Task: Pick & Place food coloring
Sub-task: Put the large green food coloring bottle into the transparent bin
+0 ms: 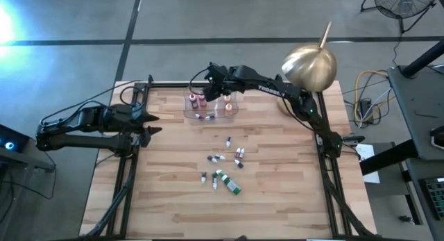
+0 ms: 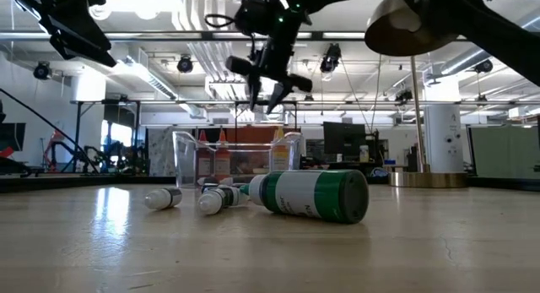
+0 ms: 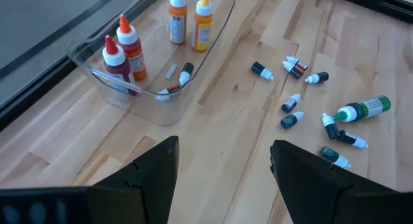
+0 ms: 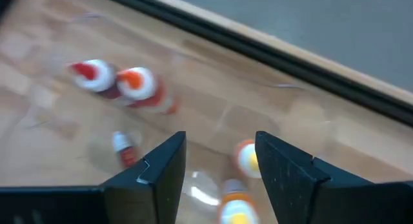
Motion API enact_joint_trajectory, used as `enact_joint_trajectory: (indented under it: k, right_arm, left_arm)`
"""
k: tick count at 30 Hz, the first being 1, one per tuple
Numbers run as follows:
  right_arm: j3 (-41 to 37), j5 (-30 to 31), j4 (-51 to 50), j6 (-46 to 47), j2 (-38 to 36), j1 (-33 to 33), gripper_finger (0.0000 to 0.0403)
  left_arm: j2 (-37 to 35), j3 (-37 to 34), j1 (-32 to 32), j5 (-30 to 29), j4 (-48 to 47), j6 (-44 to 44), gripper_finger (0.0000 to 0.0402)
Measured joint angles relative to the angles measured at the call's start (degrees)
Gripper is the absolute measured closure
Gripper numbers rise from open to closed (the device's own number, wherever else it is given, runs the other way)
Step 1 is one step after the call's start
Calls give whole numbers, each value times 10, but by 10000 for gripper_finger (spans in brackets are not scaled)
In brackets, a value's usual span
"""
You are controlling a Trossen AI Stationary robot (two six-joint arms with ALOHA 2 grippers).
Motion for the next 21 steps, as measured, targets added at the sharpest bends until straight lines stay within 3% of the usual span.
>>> enact_joint_trajectory:
  k: [5,11,16,21]
  right_arm:
    - [0,-47,40,6,0,40,223]
    - [0,39,48,47,1,99,223]
    - [-3,135,-66,141,4,171,228]
    - [-33,131,-177,258,9,223,230]
  left_arm:
    - [0,0,0,0,-1,0,184]
    - [0,0,0,0,-2,0,184]
    - [0,0,0,0,-2,-3,184]
    - [0,0,0,0,-2,-1,184]
